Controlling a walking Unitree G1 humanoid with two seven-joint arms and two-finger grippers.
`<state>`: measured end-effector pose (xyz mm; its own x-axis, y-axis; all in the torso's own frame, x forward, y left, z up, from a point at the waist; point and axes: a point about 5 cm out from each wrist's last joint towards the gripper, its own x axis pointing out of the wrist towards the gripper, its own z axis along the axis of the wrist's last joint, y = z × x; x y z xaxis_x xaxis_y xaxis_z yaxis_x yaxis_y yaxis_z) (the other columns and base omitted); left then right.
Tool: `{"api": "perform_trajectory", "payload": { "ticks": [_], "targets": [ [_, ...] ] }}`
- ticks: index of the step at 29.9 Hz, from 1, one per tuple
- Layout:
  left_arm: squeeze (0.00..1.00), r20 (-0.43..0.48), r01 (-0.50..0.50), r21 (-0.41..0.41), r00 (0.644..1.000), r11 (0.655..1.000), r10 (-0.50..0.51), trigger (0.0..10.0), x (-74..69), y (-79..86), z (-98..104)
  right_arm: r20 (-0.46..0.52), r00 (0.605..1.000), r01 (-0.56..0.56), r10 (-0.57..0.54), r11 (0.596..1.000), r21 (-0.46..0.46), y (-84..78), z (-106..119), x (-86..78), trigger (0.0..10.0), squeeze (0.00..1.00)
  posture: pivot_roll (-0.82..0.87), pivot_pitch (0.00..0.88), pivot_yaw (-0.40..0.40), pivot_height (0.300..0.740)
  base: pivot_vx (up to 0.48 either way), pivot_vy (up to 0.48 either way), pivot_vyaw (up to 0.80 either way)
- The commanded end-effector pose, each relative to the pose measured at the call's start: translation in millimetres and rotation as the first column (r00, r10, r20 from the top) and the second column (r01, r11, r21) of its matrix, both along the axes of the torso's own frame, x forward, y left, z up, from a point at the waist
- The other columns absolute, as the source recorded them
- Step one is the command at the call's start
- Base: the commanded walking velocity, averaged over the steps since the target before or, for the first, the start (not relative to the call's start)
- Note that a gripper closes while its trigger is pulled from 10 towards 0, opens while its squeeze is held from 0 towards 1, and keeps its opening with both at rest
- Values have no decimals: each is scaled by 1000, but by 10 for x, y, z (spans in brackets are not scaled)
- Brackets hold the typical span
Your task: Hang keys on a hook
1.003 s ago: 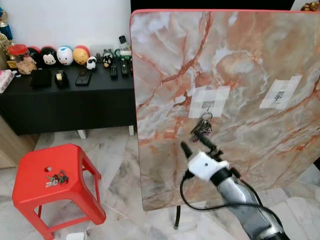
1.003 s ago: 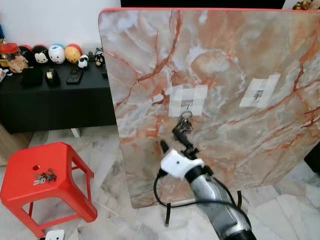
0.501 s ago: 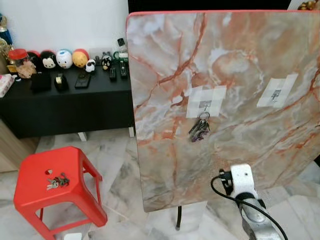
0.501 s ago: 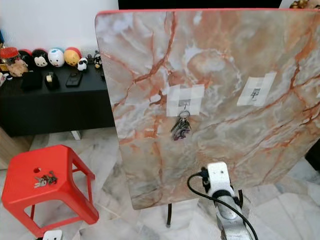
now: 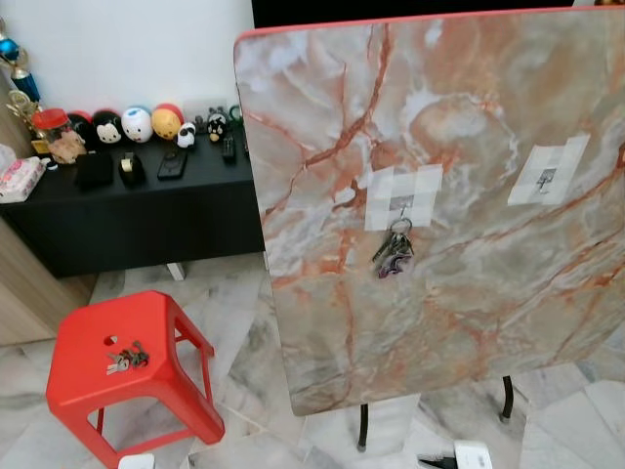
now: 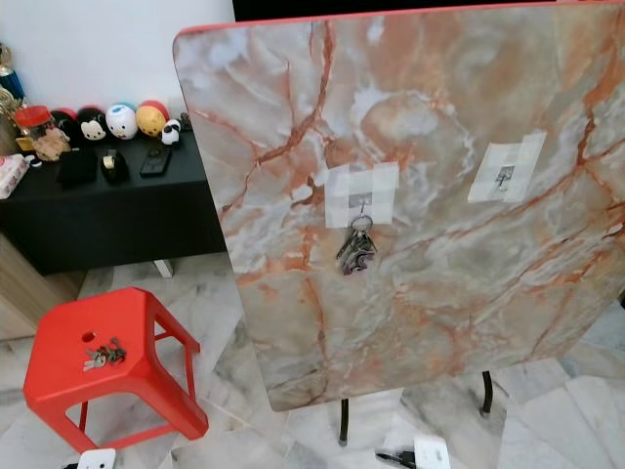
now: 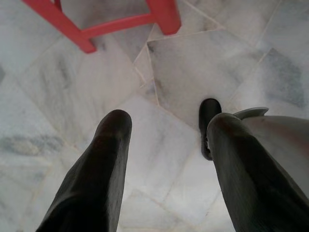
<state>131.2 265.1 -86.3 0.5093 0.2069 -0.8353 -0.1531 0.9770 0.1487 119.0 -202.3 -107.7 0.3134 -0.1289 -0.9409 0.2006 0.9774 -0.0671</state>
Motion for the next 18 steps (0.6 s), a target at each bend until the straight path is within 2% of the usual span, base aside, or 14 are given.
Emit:
{"api": "perform_trajectory", "payload": {
  "ticks": [1, 9, 18],
  "targets": [
    [0, -3, -13, -2, 1000, 1000, 13, 10000, -29, -2, -11, 88, 996, 10, -12, 1000, 20, 30, 67, 215, 10000, 0, -22, 0, -2, 740, 0, 0, 0],
    [0, -4, -12, -13, 1000, 1000, 12, 10000, -17, -8, -9, 115, 993, -17, 14, 1000, 24, 60, 115, 372, 10000, 0, -34, 0, -6, 740, 0, 0, 0],
    [0, -5, -16, -23, 1000, 1000, 16, 10000, -4, -10, -7, 116, 993, -35, 33, 999, 21, 84, 113, 379, 10000, 0, -39, 0, 0, 740, 0, 0, 0]
  ]
}}
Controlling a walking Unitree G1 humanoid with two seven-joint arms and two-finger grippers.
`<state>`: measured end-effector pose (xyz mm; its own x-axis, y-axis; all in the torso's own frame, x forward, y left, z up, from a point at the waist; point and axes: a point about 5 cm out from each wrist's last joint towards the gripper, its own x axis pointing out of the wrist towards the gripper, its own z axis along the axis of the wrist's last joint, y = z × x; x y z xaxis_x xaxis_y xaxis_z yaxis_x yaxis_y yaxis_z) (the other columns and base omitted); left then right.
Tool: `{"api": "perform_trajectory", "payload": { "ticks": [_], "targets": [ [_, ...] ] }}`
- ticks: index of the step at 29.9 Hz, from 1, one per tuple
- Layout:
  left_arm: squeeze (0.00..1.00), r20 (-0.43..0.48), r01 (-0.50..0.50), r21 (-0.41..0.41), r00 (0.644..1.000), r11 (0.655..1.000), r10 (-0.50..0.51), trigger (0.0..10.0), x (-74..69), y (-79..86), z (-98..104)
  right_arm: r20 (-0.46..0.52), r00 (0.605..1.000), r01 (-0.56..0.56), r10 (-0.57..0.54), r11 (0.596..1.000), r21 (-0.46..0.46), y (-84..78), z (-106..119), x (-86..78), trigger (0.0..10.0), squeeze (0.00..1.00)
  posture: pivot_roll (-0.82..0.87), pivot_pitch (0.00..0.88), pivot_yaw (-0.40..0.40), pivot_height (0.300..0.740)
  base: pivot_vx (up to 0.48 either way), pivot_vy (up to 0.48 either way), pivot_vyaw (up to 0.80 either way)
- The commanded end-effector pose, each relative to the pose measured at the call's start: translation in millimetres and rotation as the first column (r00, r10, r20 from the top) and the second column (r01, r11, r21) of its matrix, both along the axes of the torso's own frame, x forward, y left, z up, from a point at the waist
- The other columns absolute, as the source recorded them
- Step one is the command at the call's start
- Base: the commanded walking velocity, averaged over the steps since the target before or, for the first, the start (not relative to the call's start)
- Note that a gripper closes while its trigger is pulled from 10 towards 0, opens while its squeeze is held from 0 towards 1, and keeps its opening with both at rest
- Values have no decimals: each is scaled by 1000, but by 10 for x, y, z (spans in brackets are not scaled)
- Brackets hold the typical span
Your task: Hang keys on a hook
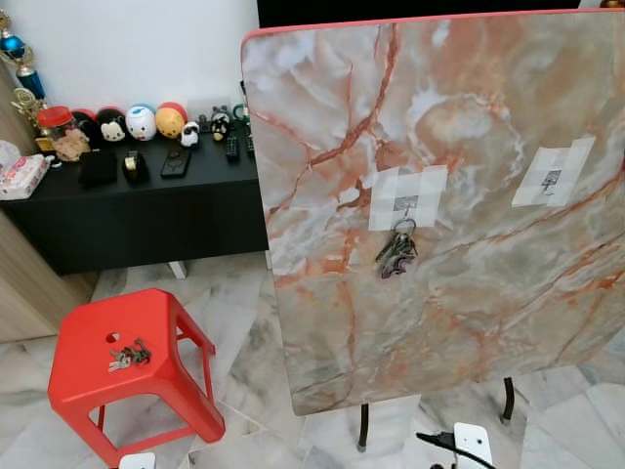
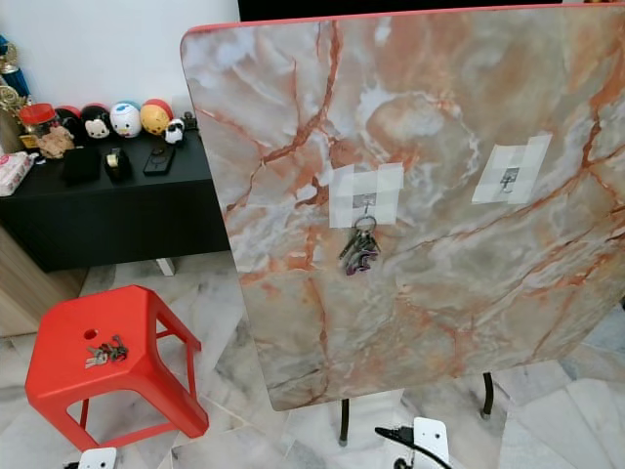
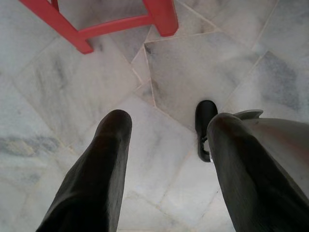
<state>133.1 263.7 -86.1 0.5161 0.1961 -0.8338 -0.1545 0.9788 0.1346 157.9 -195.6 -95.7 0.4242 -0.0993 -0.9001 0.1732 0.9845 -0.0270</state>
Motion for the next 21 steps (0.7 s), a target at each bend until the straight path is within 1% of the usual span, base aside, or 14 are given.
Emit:
{"api": "perform_trajectory", "payload": {
  "ticks": [1, 9, 12, 21],
  "targets": [
    [0, -12, -18, -12, 1000, 1000, 18, 10000, -22, 3, -10, -3, 1000, -2, 2, 1000, 5, 23, -12, -21, 10000, 0, -39, 0, 0, 740, 0, 0, 0],
    [0, -7, -31, -20, 1000, 999, 31, 10000, -11, -2, -8, -22, 1000, -2, 3, 1000, 11, 17, -45, -109, 10000, 0, -25, 0, -4, 740, 0, 0, 0],
    [0, -7, -33, -19, 999, 999, 33, 10000, -10, 3, -7, -24, 1000, -4, 5, 1000, 11, 7, -46, -116, 10000, 0, -23, 0, -4, 740, 0, 0, 0],
    [0, -6, -38, -3, 999, 999, 38, 10000, -5, 72, 18, -28, 1000, -5, 5, 1000, 19, 0, -59, -156, 10000, 0, -21, 0, 19, 740, 0, 269, 0]
  ]
}}
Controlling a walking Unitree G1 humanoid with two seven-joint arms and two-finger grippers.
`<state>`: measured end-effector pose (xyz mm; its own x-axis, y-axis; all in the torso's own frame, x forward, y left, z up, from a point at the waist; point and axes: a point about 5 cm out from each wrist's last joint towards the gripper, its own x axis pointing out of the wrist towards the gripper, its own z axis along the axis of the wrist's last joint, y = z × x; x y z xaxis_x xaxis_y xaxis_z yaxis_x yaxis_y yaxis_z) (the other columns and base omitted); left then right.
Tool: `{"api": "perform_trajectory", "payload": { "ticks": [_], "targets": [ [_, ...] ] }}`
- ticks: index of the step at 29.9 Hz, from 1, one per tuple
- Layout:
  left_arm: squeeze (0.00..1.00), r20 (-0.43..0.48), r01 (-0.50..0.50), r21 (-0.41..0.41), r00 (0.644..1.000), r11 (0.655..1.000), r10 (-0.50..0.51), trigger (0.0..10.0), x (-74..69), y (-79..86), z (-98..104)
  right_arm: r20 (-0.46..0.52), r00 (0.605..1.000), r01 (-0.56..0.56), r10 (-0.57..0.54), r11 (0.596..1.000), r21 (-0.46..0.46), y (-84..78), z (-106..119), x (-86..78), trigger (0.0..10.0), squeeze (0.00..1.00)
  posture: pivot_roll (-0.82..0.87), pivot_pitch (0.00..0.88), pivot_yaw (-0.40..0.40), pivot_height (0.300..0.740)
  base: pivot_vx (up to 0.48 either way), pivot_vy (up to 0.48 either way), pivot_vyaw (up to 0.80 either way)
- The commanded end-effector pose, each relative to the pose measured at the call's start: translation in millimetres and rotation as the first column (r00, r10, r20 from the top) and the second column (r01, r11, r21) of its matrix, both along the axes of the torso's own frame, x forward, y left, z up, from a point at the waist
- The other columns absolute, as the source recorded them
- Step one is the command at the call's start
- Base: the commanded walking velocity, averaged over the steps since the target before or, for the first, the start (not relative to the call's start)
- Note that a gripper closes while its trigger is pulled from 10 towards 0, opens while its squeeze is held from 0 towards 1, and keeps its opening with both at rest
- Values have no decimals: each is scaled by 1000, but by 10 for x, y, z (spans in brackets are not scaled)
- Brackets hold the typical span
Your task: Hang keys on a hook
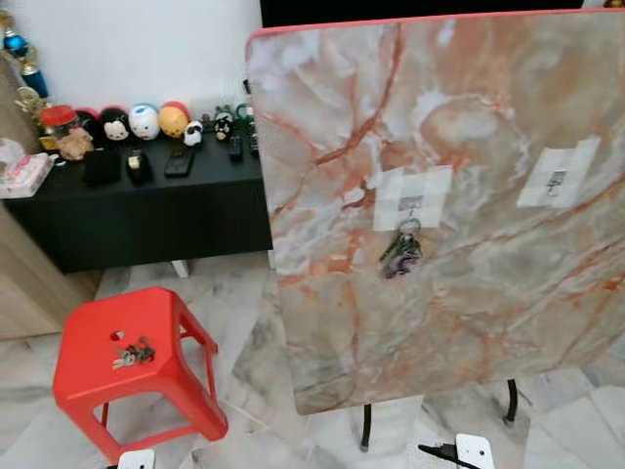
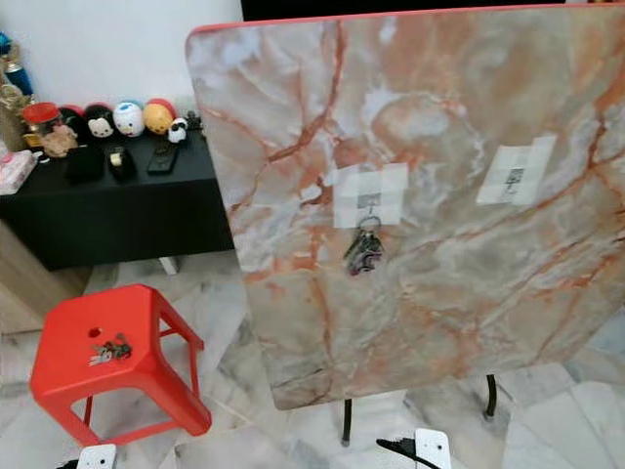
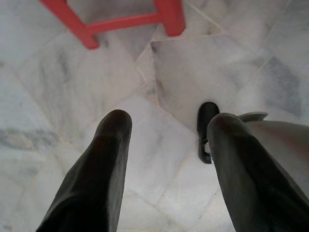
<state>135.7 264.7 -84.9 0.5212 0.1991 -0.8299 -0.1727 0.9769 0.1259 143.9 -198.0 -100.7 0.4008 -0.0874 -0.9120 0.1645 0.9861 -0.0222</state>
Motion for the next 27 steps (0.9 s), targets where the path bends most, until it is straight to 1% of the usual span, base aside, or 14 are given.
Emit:
{"api": "perform_trajectory", "payload": {
  "ticks": [1, 13, 19, 27],
  "targets": [
    [0, -16, -19, 6, 1000, 1000, 20, 10000, -29, 68, 9, -3, 1000, 8, -8, 1000, 9, 17, -12, -26, 10000, 0, -21, 0, 20, 740, 0, 277, 0],
    [0, -15, -41, 20, 999, 999, 41, 10000, -39, 124, 24, -26, 999, -29, 29, 1000, 4, 52, -42, -99, 10000, 0, -29, 0, -8, 740, 0, 276, 0],
    [0, -13, -57, 18, 998, 998, 57, 10000, -43, 137, 27, -18, 999, -46, 46, 999, 1, 30, -30, -75, 10000, 0, -31, 0, -25, 740, 0, 274, 0],
    [0, -14, -54, 16, 998, 998, 54, 10000, -26, 155, 39, -4, 999, -44, 44, 999, 10, 49, -21, -43, 10000, 0, -64, 0, -1, 740, 0, 272, 0]
  ]
}}
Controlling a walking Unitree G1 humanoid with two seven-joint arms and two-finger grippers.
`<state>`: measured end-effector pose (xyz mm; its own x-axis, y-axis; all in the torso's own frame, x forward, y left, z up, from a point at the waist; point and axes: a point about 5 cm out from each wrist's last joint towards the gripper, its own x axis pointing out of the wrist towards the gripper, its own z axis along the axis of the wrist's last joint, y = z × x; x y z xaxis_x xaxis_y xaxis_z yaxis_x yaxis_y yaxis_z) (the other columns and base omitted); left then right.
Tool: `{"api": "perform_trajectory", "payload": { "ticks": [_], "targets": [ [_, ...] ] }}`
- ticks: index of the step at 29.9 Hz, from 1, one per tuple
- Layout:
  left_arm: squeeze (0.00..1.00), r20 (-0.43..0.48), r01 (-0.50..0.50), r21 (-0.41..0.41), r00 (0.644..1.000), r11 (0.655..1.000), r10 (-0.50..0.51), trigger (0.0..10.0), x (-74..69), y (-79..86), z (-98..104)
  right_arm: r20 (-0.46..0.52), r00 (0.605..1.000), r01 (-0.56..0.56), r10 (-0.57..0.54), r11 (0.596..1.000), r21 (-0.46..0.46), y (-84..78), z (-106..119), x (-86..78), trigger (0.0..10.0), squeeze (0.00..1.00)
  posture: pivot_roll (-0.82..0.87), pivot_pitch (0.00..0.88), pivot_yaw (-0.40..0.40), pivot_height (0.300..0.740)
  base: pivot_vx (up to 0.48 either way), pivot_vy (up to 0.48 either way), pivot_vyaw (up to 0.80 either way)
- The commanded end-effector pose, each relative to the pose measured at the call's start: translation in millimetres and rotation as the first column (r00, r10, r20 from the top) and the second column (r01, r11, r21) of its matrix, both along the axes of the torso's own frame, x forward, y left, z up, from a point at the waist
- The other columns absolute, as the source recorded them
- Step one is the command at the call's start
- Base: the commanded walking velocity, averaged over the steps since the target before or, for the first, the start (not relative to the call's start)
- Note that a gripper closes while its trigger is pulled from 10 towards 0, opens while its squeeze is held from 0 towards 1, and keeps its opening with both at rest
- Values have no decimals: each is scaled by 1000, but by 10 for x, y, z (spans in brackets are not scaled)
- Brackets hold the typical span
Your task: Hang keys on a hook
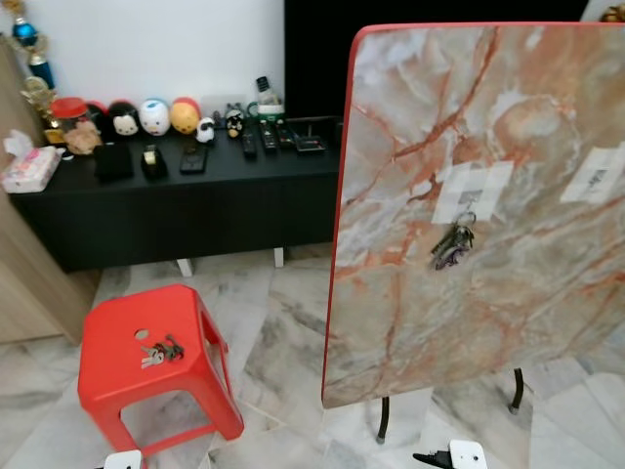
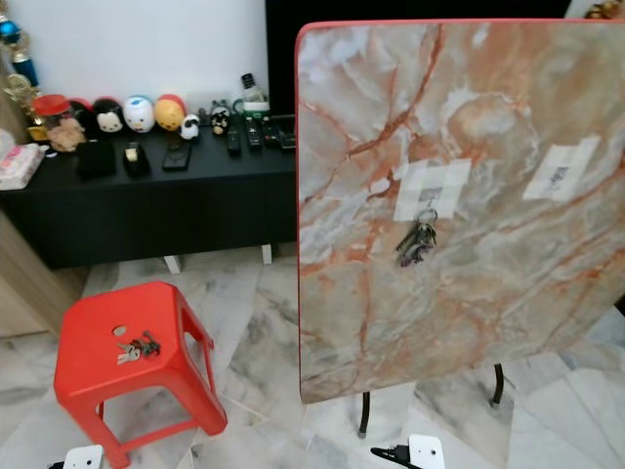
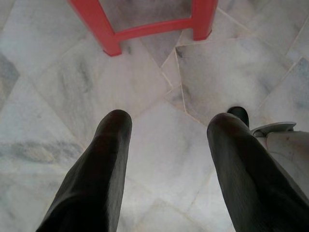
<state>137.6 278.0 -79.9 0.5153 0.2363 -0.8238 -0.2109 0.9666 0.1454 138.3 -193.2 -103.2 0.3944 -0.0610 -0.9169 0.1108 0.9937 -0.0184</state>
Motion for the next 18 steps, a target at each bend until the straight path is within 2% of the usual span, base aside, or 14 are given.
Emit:
{"api": "perform_trajectory", "payload": {
  "ticks": [1, 9, 18],
  "targets": [
    [0, -17, -15, -5, 1000, 1000, 15, 10000, -45, 21, -11, 7, 1000, 10, -10, 1000, 5, 1, 5, 13, 10000, 0, -64, 0, -1, 740, 0, 266, 0],
    [0, -13, -21, -6, 1000, 1000, 21, 10000, -47, -5, -21, -18, 1000, 1, -1, 1000, 3, -9, -22, -69, 10000, 0, 12, 0, -18, 740, 0, 270, 0],
    [0, -27, -22, -19, 999, 1000, 22, 10000, -87, -91, -66, -12, 1000, 10, -10, 1000, -8, -51, -17, -72, 10000, 0, 40, 0, -9, 740, 0, 267, 0]
  ]
}}
